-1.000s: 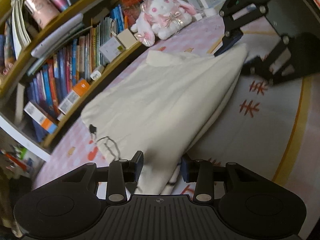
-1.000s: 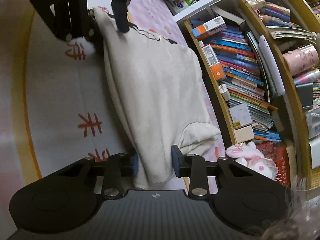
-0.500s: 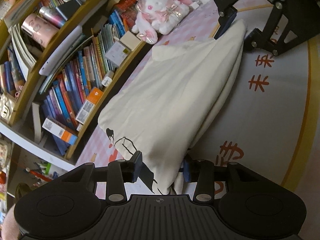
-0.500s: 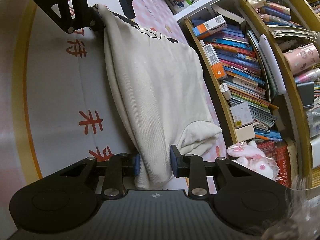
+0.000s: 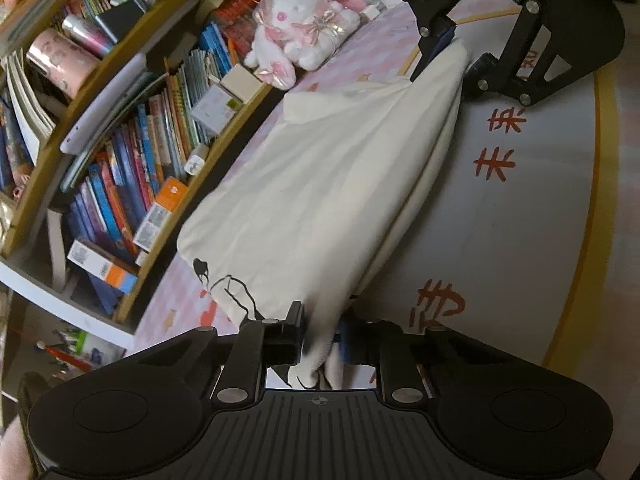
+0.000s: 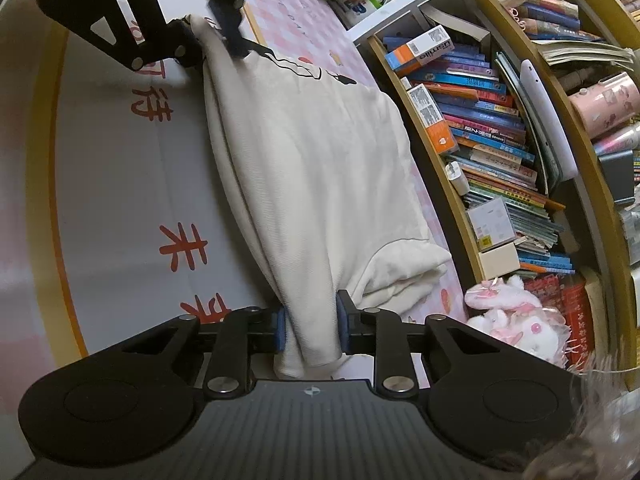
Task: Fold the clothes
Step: 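Lift the gripped shirt up off the mat with both grippers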
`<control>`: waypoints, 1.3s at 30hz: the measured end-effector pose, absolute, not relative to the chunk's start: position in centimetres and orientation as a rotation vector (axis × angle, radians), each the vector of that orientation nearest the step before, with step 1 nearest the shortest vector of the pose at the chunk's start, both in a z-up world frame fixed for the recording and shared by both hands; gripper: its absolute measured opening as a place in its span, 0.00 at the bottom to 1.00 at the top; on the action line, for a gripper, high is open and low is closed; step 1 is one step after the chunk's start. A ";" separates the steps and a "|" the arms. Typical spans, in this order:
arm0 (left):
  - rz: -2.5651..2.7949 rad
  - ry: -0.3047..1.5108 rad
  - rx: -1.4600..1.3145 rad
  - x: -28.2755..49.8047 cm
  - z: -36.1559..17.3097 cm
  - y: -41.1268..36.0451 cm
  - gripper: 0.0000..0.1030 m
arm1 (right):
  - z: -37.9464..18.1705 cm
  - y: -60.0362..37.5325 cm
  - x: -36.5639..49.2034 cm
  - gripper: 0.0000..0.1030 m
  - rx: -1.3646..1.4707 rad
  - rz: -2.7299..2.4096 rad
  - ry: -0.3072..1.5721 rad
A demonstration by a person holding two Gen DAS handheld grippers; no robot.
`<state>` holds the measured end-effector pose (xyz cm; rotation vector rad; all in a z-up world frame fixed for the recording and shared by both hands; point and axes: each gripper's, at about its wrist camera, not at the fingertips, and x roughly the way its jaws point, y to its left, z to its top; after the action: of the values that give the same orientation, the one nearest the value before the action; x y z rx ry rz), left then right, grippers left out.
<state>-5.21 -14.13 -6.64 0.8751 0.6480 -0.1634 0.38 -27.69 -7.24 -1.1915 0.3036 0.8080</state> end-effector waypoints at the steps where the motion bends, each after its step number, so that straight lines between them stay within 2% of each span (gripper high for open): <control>1: -0.164 0.652 0.871 -5.2 -6.6 -14.1 0.15 | -7.2 -27.7 0.4 0.22 -1.190 0.808 0.305; 18: -0.176 0.677 0.864 -6.3 -5.3 -14.2 0.09 | -6.3 -28.3 0.7 0.17 -1.159 0.854 0.348; 39: -0.173 0.664 0.808 -12.9 -2.5 -16.2 0.09 | -2.6 -31.2 -4.2 0.16 -1.103 0.968 0.416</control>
<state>-12.94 -16.15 -2.49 0.8082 0.6637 -0.1726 -4.18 -31.21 -2.57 -1.1027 0.4161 0.9682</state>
